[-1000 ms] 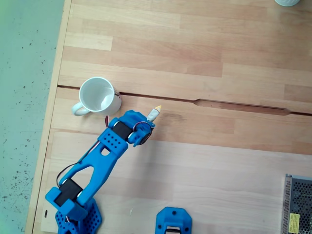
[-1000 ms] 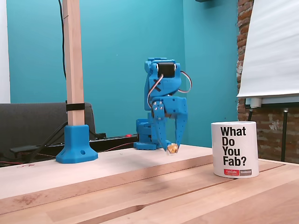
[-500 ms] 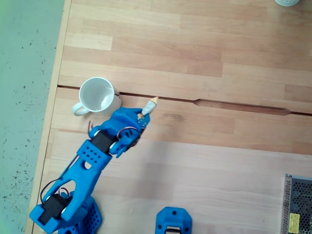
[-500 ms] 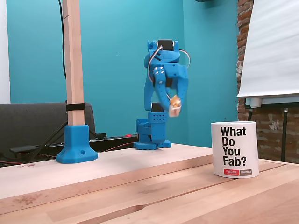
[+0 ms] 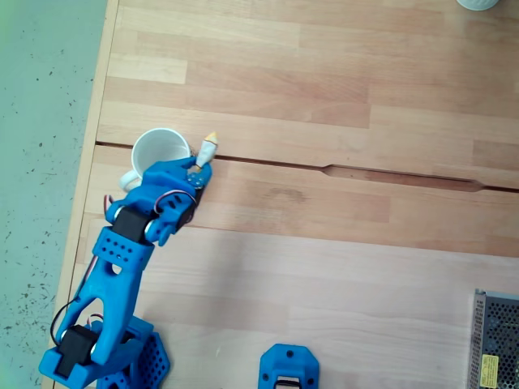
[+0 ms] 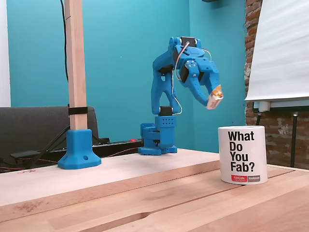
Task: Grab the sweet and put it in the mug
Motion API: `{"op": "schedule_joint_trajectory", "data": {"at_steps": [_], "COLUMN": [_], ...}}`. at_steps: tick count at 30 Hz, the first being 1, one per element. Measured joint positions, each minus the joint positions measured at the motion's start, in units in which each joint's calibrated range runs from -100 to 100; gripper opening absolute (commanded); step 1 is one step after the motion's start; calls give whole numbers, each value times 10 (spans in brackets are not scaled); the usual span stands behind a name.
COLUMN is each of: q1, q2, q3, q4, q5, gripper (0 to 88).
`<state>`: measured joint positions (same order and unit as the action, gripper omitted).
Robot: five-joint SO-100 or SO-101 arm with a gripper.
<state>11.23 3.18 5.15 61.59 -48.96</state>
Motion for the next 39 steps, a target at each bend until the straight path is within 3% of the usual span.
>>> {"op": "schedule_joint_trajectory", "data": {"at_steps": [19,36,39], "q1": [-114,-130,-130], "q2": [0,0,0], "q3": [0,0,0], "q4": [0,0,0], "q5": [-2,-2,-2], "gripper": [0,0,66]}}
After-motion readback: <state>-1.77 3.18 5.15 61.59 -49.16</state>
